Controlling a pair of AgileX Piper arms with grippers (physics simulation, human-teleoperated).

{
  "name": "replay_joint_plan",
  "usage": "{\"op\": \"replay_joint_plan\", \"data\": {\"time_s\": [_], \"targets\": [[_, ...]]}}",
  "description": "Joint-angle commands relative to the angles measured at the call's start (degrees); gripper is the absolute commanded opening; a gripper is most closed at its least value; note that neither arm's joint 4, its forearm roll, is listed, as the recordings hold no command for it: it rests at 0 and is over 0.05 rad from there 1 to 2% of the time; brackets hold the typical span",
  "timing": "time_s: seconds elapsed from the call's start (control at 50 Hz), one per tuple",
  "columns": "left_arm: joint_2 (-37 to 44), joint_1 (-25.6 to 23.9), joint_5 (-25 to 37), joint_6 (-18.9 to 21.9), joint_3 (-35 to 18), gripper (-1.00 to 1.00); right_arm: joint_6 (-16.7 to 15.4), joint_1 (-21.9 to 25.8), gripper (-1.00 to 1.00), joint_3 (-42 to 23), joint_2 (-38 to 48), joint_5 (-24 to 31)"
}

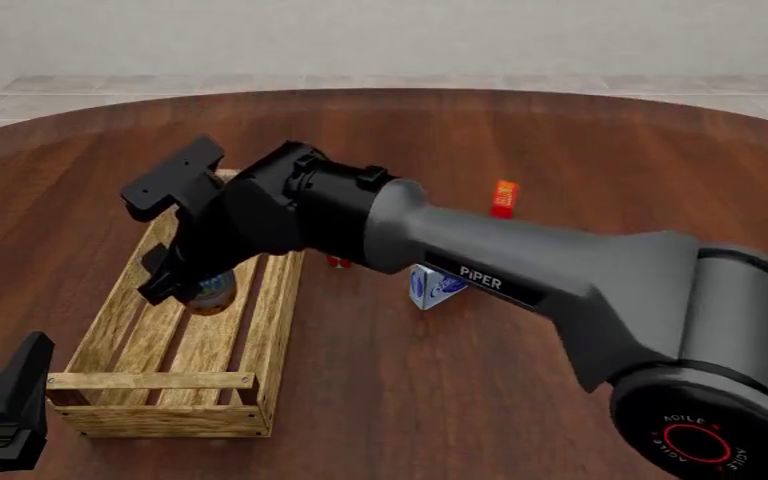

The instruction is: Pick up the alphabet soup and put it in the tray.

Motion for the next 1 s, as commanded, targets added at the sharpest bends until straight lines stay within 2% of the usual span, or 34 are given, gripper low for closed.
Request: {"op": "replay_joint_plan", "data": {"time_s": [0.02, 1.0], "targets": [[0.0, 0.0, 0.0, 0.0, 0.0, 1.0, 0.92, -0.35, -1.0, -0.06, 1.1, -0.97], [0.0, 0.0, 0.0, 0.0, 0.0, 1.0, 1.24, -0.72, -1.0, -0.19, 5.61, -3.14]]}}
